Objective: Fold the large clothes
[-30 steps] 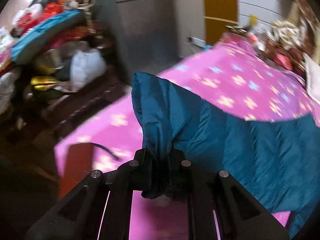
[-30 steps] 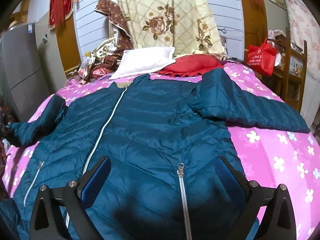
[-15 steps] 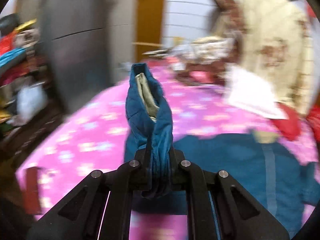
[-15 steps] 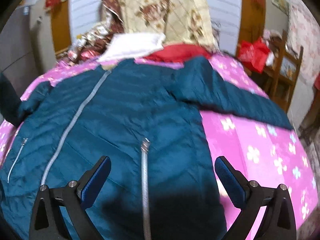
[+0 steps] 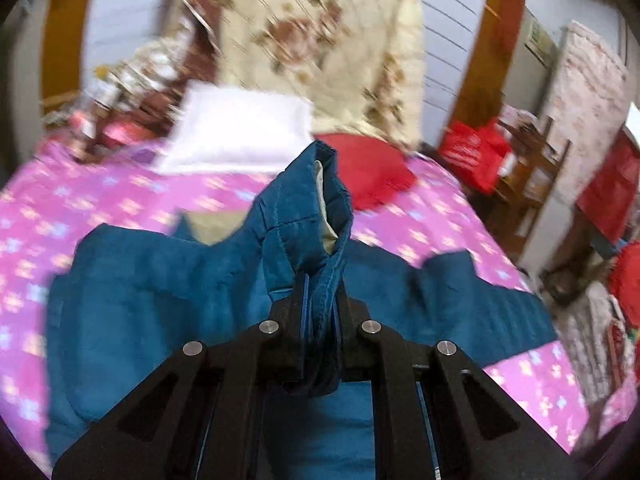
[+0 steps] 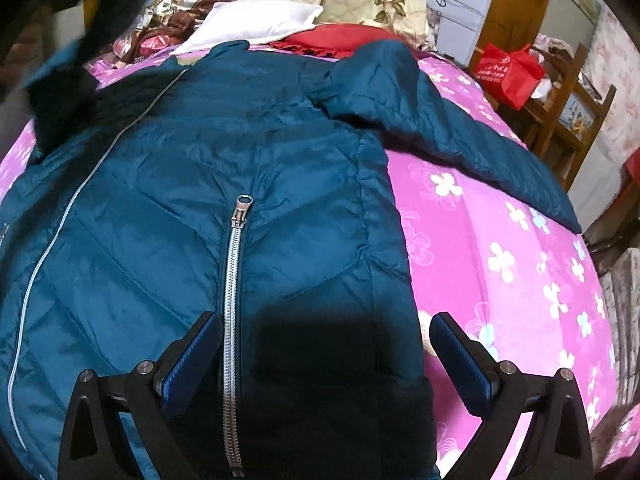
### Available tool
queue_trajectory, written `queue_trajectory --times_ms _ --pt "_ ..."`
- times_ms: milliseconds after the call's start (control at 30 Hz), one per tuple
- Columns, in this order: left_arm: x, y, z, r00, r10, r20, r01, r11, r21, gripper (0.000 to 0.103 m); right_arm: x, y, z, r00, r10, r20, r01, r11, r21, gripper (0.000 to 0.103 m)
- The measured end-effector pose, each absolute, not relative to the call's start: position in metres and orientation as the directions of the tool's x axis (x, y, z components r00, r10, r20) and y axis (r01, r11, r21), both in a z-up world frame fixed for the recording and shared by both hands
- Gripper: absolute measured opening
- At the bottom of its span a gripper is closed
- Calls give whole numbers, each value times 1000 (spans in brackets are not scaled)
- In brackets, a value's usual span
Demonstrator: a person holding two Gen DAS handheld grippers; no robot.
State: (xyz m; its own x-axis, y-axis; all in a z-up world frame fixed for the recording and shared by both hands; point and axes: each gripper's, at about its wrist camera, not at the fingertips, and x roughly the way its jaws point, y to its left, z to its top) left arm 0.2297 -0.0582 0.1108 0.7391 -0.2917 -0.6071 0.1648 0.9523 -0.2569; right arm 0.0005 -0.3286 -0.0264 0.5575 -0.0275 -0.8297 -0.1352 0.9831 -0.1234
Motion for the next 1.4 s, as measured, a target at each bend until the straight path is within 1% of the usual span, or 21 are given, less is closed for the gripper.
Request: queue_trajectory --times_ms 67,333,400,433,467,500,533,567,700,767,833,967,1000,1067,1100,1167,1233,1300,1333,1367,1400 --pt "242 -86 90 694 -358 -625 201 930 -309 9 1 -328 -26 556 -27 -831 -137 983 -124 103" --pt "266 -145 29 597 -443 -669 225 893 -390 9 -2 -313 -28 560 -38 -828 -188 967 -172 103" --pt "267 -151 17 569 -454 -686 224 888 -401 16 -2 -313 -28 558 -34 -829 -191 967 -169 103" --pt "268 -154 11 540 -484 -688 234 872 -430 28 -3 -314 -28 558 -32 -829 -192 967 -166 103" --pt "267 -156 8 527 -495 -691 235 866 -441 42 -3 -314 -28 557 -30 -830 -192 968 -163 103" --pt "265 -156 6 521 -493 -697 232 867 -440 47 -3 -314 -28 557 -29 -830 -191 968 -162 103" --pt "261 -157 7 524 -485 -700 230 872 -432 51 -3 -314 -28 557 -29 -830 -191 968 -163 103" --pt "258 -155 9 525 -484 -700 233 873 -429 52 -3 -314 -28 557 -30 -830 -191 968 -163 103" --pt "243 -141 16 524 -485 -701 244 873 -422 52 1 -316 -27 562 -37 -826 -172 972 -161 103" --pt "229 -119 24 559 -441 -702 234 896 -377 52 1 -317 -22 581 -51 -812 -146 975 -166 103" --pt "215 -91 28 597 -362 -716 191 931 -311 52 1 -320 -15 606 -46 -794 -122 981 -150 103" --pt "178 -9 33 667 -158 -728 -3 977 -214 53 0 -328 4 670 -4 -743 -69 995 -67 103" --pt "170 9 34 677 -115 -727 -48 979 -200 54 1 -329 9 686 13 -728 -67 997 -45 103" --pt "151 49 34 693 -2 -721 -169 971 -166 63 9 -329 27 741 62 -668 -66 998 20 103" --pt "144 63 33 701 46 -712 -223 962 -158 65 19 -328 37 756 82 -649 -69 997 46 103" --pt "132 95 29 707 138 -693 -335 929 -157 67 43 -323 49 754 143 -642 -89 989 116 103" --pt "125 112 20 700 189 -689 -398 904 -155 67 84 -312 55 741 194 -643 -107 979 171 103" --pt "123 127 9 691 224 -687 -438 886 -151 67 118 -298 53 739 202 -643 -115 978 174 103" --pt "124 133 3 680 230 -696 -451 880 -150 67 136 -292 48 749 208 -629 -118 976 182 103" --pt "128 141 -4 638 241 -732 -486 863 -140 67 150 -288 43 753 211 -623 -115 975 191 103" --pt "130 146 -5 622 243 -745 -502 854 -140 67 166 -286 35 750 213 -626 -105 973 205 102"
